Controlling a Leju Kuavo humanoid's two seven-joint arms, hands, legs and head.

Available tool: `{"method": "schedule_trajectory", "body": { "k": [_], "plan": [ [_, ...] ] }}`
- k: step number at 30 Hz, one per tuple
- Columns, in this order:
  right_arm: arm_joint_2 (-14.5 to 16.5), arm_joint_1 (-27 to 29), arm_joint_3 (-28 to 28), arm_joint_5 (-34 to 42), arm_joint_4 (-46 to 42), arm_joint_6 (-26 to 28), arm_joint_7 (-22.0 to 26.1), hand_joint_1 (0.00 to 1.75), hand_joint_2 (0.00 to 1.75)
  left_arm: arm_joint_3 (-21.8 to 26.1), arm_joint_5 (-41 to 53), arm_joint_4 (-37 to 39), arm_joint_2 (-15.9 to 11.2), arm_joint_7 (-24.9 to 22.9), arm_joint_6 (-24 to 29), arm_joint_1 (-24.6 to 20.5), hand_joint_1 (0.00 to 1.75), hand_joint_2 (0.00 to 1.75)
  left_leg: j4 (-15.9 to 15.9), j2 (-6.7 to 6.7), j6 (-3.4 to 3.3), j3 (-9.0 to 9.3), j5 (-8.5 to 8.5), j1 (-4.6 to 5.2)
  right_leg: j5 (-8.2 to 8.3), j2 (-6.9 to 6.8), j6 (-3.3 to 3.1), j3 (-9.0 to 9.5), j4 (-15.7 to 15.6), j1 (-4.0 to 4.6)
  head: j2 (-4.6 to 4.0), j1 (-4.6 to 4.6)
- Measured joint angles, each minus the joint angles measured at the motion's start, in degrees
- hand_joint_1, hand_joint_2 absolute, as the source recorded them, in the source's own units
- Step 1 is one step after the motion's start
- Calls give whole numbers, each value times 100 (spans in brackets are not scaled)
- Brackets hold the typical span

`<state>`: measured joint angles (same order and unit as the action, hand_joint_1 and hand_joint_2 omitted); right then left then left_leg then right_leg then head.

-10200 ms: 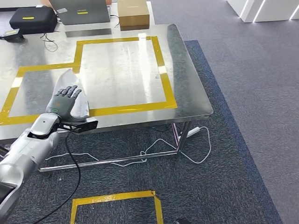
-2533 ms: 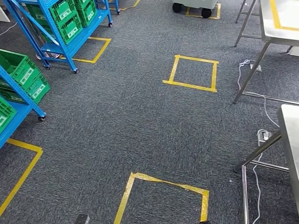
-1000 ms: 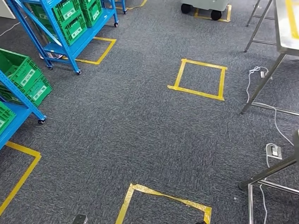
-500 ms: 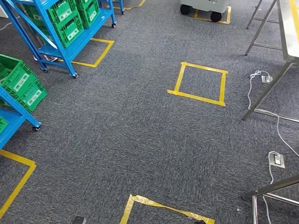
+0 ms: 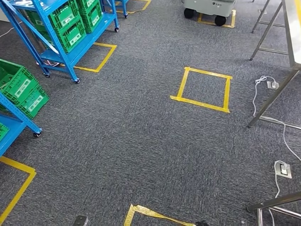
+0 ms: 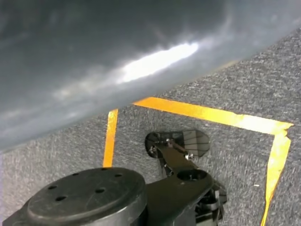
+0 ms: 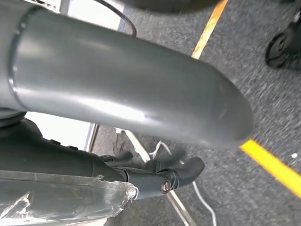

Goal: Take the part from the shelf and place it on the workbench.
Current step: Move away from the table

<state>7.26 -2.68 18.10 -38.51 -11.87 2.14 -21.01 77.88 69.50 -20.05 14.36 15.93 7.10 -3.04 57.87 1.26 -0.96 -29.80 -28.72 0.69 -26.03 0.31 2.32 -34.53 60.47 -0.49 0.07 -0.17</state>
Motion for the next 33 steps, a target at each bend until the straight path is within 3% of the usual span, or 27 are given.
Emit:
{"method": "schedule_trajectory", "body": {
  "k": [5,9,15,17,19,20,21,23,25,27,29,31,33],
  "plan": [
    [-1,-1,-2,-48,0,59,-43,0,0,0,1,9,-8,0,4,-4,0,0,-87,-5,14,32,4,2,-35,5,-53,-5,-4,6,0,-1],
    [2,-1,-37,-168,0,206,-43,0,0,0,-1,11,-20,3,4,0,0,0,-88,-5,23,31,-3,13,-34,4,-52,2,-11,-11,0,-1],
    [6,-2,-140,-339,-2,398,-51,0,0,0,-2,12,-20,-1,0,5,0,0,-204,2,-8,91,64,11,-46,-9,35,11,-5,-33,0,8],
    [7,0,-178,-398,-2,460,-58,0,0,0,-2,13,-21,-27,-1,10,0,0,-269,24,-24,152,105,-27,-276,-14,69,-191,433,-25,0,35],
    [7,10,-205,-424,-2,489,-58,0,0,0,-2,14,-22,-56,-5,19,0,0,-268,68,-33,160,101,-35,-576,-14,102,-553,1165,-28,0,51],
    [7,19,-216,-427,-2,492,-58,0,0,0,-2,16,-23,-66,-8,25,0,0,-266,102,-31,166,94,-37,-627,-14,116,-682,1400,-33,0,50],
    [7,29,-225,-427,-2,494,-62,0,0,0,-2,19,-23,-74,-10,30,0,0,-262,150,-20,178,84,-42,-567,-13,129,-713,1432,-39,0,50],
    [7,46,-232,-426,-2,496,-72,0,0,0,-2,26,-22,-86,-14,32,0,0,-253,277,27,228,49,-66,-182,43,151,-445,853,-66,0,50],
    [8,56,-236,-426,4,498,-72,0,0,0,-2,30,-27,-88,-15,24,0,0,-223,407,102,248,1,-85,36,254,158,-73,168,-102,0,56],
    [10,52,-245,-425,10,487,-20,0,0,0,-2,31,-32,-90,-17,19,0,0,-201,514,171,209,-10,-102,-16,372,105,70,-36,-104,1,48],
    [9,42,-255,-428,12,474,0,0,0,0,1,35,-32,-96,-21,33,0,0,-201,570,229,179,-13,-127,-31,277,10,88,-48,-85,1,33],
    [9,40,-268,-450,13,474,-70,0,0,0,9,44,-36,-119,-33,35,0,0,-6,333,284,76,-136,-118,-42,151,-80,113,-74,-81,0,-2],
    [9,56,-281,-483,13,476,-114,0,0,0,17,56,-40,-148,-46,5,0,0,656,23,320,-286,-440,-102,-61,-10,-140,134,-95,-73,0,-48]
  ]
}}
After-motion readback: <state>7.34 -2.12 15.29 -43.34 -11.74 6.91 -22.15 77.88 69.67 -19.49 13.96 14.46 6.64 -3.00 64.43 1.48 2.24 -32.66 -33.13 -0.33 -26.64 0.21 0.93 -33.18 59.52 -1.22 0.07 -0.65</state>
